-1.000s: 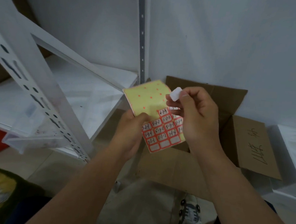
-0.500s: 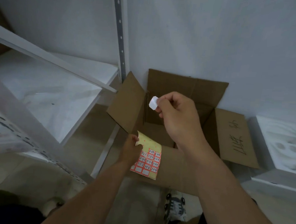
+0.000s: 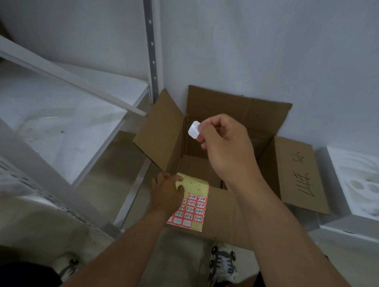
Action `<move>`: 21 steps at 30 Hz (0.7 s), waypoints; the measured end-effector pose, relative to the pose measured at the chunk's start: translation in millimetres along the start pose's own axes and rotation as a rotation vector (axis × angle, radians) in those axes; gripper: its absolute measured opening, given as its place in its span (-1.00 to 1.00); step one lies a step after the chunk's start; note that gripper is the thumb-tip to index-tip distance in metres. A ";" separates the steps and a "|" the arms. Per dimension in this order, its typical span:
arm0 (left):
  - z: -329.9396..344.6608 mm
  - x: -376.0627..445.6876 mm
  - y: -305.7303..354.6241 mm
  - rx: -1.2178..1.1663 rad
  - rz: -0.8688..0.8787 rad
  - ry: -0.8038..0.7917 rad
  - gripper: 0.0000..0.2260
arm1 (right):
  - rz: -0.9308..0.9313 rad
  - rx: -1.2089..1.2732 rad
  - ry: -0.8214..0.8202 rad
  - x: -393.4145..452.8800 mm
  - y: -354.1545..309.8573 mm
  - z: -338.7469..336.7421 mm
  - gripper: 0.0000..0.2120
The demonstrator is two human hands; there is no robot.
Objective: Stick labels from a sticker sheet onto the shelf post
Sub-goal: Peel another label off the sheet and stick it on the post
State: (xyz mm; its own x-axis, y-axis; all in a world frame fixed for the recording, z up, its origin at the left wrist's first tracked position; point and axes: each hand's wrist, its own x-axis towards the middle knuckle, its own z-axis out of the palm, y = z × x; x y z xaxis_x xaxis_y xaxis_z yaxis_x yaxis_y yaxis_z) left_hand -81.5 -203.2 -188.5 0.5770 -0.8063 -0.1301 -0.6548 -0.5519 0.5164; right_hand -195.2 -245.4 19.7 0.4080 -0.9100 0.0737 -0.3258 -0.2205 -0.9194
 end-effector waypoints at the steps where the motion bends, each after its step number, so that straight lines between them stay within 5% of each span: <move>1: -9.1 2.0 6.7 -0.058 0.011 0.007 -0.79 | -0.007 -0.002 0.003 0.5 -0.6 0.9 -0.91; 10: -142.6 -40.5 80.0 -0.506 0.142 0.169 -0.70 | -0.301 -0.375 0.093 1.1 1.1 9.7 -0.85; 16: -205.9 -91.8 69.1 -0.845 0.163 0.310 -0.78 | -0.747 -0.314 0.277 -10.0 -15.6 27.4 -0.64; 21: -226.8 -114.1 78.1 -0.965 0.220 0.353 -0.57 | -0.990 -0.414 0.343 -29.3 -27.4 42.5 -0.68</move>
State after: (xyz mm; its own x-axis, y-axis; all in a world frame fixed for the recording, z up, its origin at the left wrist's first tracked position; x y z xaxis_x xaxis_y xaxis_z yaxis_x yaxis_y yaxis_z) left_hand -87.8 -106.1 58.6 0.7040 -0.6745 0.2223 -0.1851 0.1279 0.9744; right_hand -162.0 -197.8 26.3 0.4088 -0.3042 0.8604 -0.2724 -0.9405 -0.2031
